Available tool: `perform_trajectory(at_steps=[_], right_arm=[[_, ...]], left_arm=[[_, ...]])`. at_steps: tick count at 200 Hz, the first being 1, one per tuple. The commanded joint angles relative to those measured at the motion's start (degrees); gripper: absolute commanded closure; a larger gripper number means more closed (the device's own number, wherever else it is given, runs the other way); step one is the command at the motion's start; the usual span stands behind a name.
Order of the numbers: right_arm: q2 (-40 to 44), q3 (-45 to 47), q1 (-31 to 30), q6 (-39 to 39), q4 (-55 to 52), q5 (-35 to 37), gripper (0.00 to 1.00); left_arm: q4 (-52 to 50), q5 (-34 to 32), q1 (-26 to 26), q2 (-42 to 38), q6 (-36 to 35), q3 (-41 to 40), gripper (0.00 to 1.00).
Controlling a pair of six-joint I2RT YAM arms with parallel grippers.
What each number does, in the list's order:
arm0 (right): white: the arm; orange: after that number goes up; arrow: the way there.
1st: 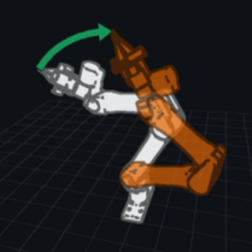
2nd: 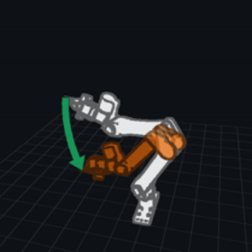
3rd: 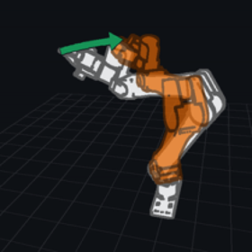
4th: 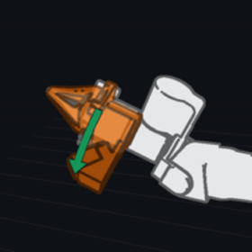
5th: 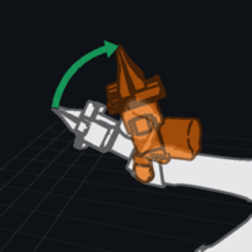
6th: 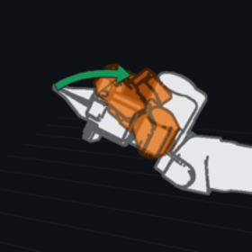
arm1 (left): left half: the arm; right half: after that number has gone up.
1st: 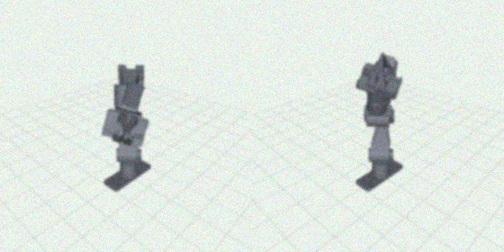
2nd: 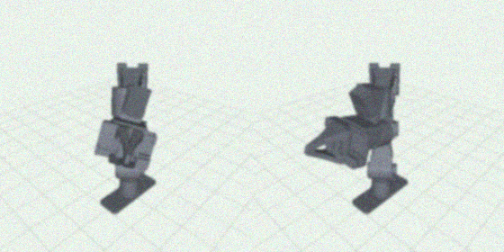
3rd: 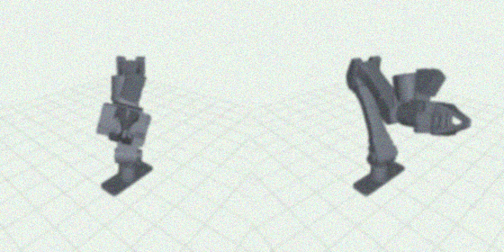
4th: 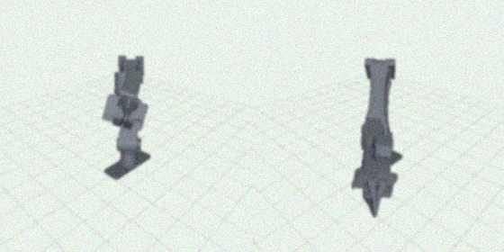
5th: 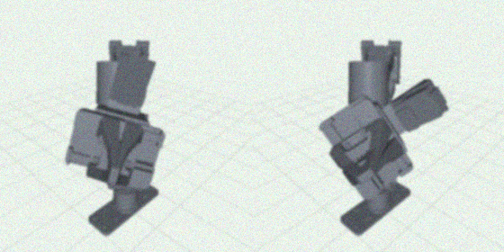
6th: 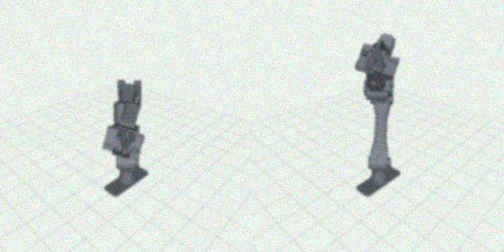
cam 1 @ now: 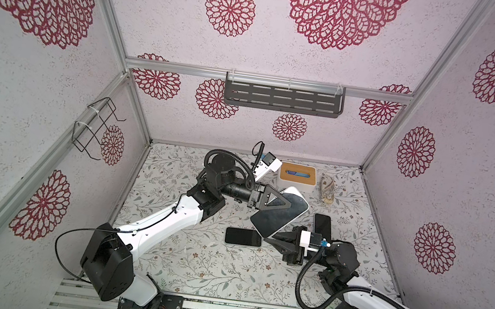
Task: Take the phone out of the phone case
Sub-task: Remove the phone case from the phone.
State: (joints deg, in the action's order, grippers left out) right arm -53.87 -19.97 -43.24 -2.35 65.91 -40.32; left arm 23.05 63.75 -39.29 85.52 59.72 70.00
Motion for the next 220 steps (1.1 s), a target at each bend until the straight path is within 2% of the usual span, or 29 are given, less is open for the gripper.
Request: perform_trajectory(at_steps=[1, 43, 70, 81, 101, 120, 143, 163, 177, 195, 220], right_arm=[[1.36, -2.69, -0.35, 11.66, 14.74, 14.58, 1.0], [1.31, -0.45, -0.44, 12.7, 18.57, 21.74, 1.0], [2.53, 0.69, -0.46, 10.74, 18.76, 20.67, 0.99], [3.42, 2.0, -0.51, 9.26, 19.48, 21.43, 0.95], [6.02, 4.26, -0.44, 3.76, 19.11, 22.3, 0.79], [9.31, 4.83, -0.48, -1.66, 14.43, 21.52, 0.7], [13.27, 3.84, -0.5, -6.55, 5.68, 24.6, 0.69], [15.67, 1.68, -0.5, -7.32, -3.79, 25.12, 0.69], [16.85, 2.41, -0.51, -8.82, -4.51, 24.46, 0.68], [19.2, 5.13, -0.44, -12.96, -1.72, 22.04, 0.59], [20.3, 3.04, -0.53, -21.42, -11.01, 20.8, 0.55]], left_arm=[[-3.56, -9.98, -2.9, 3.16, 3.48, -1.53, 1.0], [-0.5, -10.45, -2.84, 3.29, 5.49, -1.46, 1.0], [1.96, -11.51, -1.96, 2.02, 6.87, -2.62, 1.0], [3.8, -12.42, -1.3, 1.23, 8.16, -3.45, 1.0], [6.91, -15.01, 0.09, -1.29, 9.91, -5.48, 1.0], [7.92, -18.99, 0.96, -3.98, 9.46, -7.58, 1.0], [7.78, -18.76, 0.54, -3.79, 9.26, -7.42, 1.0], [7.67, -19.23, -0.04, -3.43, 9.01, -7.59, 1.0], [8.76, -19.91, -0.13, -3.47, 9.73, -8.23, 1.0], [9.28, -21.35, 0.08, -4.1, 10.35, -8.67, 1.0], [9.39, -25.2, -0.14, -5.3, 10.06, -9.54, 1.0]])
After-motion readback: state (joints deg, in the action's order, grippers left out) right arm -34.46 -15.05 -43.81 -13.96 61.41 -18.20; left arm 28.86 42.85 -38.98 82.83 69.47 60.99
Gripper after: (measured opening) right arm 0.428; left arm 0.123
